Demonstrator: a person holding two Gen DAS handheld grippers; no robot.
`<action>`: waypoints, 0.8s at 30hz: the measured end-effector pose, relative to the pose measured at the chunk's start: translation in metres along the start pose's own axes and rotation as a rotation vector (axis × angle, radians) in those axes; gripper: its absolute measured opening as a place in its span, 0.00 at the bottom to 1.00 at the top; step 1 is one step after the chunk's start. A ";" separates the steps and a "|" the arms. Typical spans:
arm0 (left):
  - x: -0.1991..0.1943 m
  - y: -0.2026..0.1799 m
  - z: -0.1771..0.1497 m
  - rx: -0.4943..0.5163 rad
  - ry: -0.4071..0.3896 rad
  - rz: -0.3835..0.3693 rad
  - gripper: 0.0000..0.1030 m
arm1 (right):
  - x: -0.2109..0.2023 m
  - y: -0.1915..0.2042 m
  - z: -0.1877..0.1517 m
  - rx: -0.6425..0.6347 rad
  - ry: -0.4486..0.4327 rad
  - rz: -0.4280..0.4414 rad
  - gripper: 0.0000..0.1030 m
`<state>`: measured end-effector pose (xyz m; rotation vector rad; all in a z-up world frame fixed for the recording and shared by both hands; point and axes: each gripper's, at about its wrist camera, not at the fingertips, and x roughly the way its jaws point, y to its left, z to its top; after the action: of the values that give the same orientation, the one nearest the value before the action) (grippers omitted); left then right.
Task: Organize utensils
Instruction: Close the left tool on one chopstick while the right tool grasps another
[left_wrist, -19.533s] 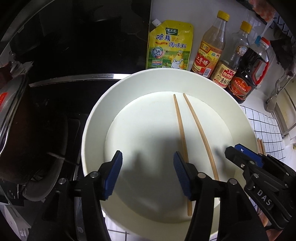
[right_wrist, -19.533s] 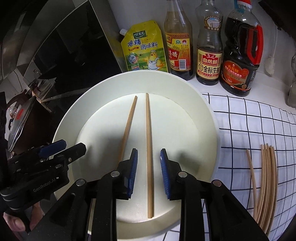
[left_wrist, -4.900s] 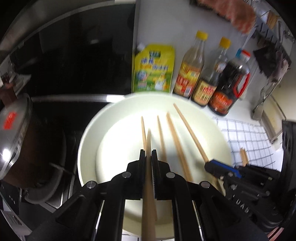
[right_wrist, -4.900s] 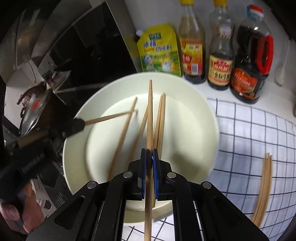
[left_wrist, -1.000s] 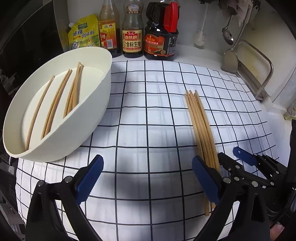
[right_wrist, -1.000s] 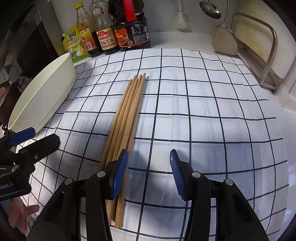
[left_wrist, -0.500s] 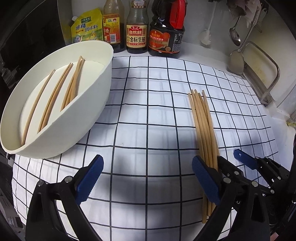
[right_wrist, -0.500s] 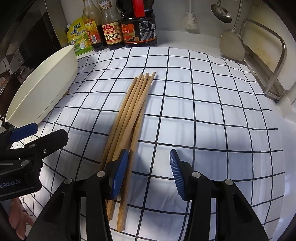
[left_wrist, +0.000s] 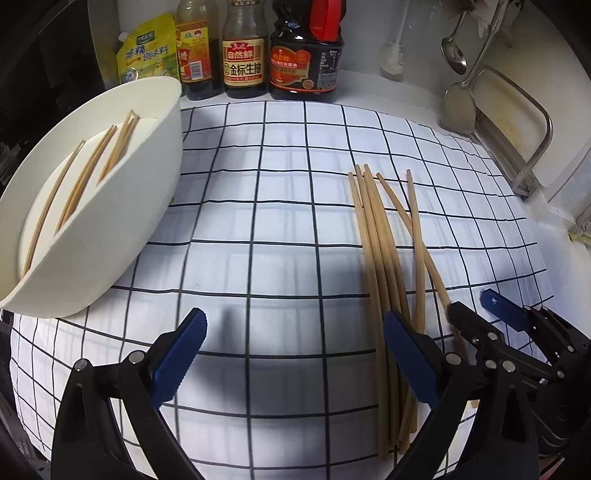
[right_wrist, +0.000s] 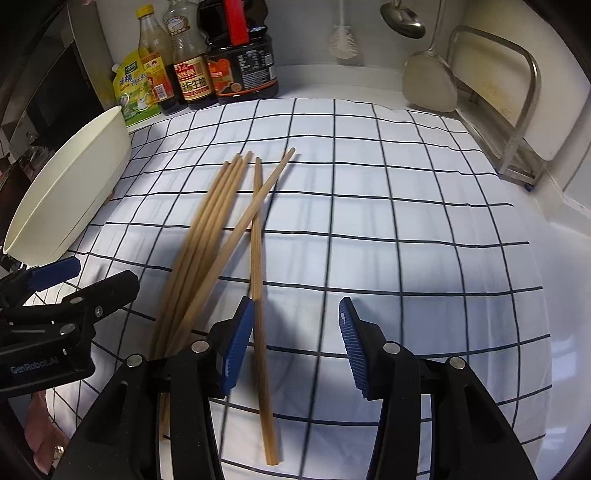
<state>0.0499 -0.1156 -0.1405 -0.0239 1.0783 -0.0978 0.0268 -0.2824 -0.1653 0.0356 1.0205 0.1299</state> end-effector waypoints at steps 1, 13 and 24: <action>0.003 -0.002 0.000 0.002 0.003 0.002 0.92 | -0.001 -0.003 -0.001 0.003 -0.002 -0.005 0.44; 0.027 -0.010 0.005 0.000 0.038 0.052 0.92 | -0.003 -0.016 -0.003 0.011 -0.018 0.009 0.44; 0.030 -0.011 0.009 0.017 0.027 0.086 0.92 | 0.007 -0.001 0.004 -0.069 -0.024 0.000 0.44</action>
<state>0.0711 -0.1299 -0.1623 0.0387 1.1037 -0.0296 0.0333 -0.2827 -0.1691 -0.0260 0.9909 0.1640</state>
